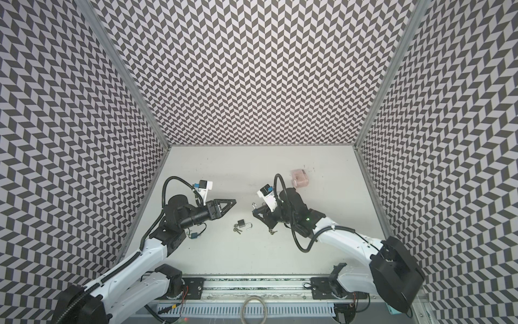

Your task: Lock with the key

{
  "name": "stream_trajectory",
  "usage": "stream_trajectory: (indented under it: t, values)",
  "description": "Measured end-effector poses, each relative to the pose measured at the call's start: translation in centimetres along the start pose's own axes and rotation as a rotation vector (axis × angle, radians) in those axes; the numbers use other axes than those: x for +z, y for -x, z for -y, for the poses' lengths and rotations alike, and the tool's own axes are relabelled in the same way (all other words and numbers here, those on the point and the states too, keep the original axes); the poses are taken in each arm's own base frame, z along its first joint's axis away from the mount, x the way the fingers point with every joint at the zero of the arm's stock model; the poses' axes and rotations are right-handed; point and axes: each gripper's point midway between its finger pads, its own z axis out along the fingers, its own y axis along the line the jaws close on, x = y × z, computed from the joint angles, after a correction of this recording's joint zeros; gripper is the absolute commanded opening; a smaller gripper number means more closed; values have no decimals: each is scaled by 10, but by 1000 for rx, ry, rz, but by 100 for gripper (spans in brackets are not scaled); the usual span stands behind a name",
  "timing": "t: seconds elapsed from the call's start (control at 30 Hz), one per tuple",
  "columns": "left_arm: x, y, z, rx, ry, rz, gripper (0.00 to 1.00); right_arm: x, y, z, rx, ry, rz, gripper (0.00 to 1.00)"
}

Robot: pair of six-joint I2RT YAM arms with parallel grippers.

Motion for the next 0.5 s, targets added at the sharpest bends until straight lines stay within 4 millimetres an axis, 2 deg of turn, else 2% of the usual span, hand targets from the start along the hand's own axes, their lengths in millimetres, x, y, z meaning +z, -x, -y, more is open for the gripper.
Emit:
stream_trajectory:
  t: [0.1,0.23,0.5]
  values:
    - [4,-1,21,45,-78,-3,87,-8,17,-28,-37,132,55,16]
    - [4,0,43,89,-159,5,92,-17,28,-57,-65,285,84,15]
    - [3,-3,76,154,-280,-6,92,-28,35,-86,-79,449,97,14]
